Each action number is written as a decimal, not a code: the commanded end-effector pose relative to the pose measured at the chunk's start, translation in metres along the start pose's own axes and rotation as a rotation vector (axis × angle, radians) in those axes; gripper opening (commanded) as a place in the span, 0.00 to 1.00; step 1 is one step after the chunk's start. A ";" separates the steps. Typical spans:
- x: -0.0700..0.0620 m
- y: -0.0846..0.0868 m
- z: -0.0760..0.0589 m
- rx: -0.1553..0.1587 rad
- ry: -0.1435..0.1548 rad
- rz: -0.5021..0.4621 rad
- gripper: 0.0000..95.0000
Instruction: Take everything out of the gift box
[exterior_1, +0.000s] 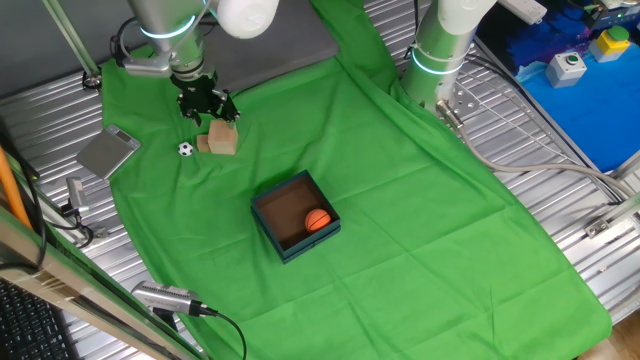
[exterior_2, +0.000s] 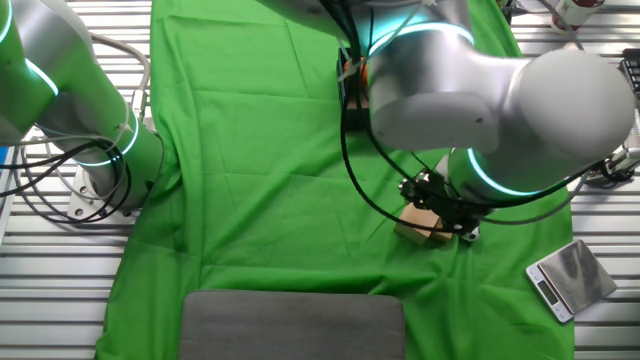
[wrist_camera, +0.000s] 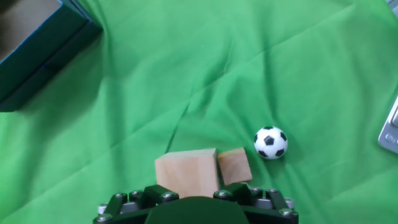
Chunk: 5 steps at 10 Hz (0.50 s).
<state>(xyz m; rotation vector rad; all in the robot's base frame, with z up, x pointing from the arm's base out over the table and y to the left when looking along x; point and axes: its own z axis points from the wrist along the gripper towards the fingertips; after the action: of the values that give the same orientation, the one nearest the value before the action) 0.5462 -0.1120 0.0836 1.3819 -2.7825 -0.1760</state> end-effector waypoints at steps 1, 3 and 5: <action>-0.022 0.007 -0.023 -0.006 0.016 0.052 0.40; -0.050 0.021 -0.037 -0.004 0.035 0.090 0.20; -0.075 0.038 -0.046 0.007 0.061 0.126 0.20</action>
<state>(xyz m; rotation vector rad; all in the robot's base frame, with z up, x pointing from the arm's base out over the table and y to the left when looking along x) 0.5650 -0.0331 0.1345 1.1928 -2.8103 -0.1214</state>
